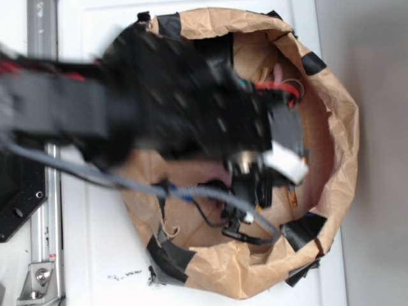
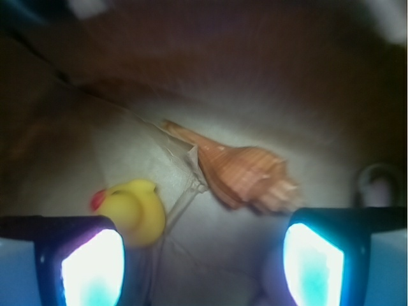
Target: Grab the yellow duck.
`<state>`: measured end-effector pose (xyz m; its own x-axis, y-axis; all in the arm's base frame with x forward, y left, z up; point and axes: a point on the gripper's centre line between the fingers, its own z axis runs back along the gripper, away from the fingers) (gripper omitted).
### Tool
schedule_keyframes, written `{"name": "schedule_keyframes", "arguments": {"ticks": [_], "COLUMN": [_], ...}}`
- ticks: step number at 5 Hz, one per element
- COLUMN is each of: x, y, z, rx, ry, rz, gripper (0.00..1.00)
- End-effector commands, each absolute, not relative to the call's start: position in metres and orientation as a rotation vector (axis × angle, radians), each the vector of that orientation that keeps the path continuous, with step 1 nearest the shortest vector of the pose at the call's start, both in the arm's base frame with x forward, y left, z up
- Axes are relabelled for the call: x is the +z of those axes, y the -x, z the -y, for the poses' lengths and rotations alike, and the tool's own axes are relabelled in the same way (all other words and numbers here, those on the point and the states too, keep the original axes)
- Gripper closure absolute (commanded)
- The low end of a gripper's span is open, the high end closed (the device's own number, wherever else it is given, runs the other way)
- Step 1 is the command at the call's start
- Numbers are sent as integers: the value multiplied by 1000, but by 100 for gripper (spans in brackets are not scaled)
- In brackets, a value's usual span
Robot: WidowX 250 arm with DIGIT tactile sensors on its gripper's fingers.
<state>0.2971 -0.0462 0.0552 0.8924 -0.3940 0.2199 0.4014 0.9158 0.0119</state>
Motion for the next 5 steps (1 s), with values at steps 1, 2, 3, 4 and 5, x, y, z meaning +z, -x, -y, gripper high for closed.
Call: {"name": "schedule_keyframes", "arguments": {"ticks": [1, 2, 3, 4, 5], "x": [53, 54, 48, 36, 35], "y": [-299, -303, -304, -297, -286], "z": [67, 66, 66, 87, 114], "rx": [-346, -334, -331, -382, -436], "ry": [62, 76, 82, 100, 137], "rz": [258, 257, 248, 223, 216], "gripper": [0, 0, 0, 0, 0]}}
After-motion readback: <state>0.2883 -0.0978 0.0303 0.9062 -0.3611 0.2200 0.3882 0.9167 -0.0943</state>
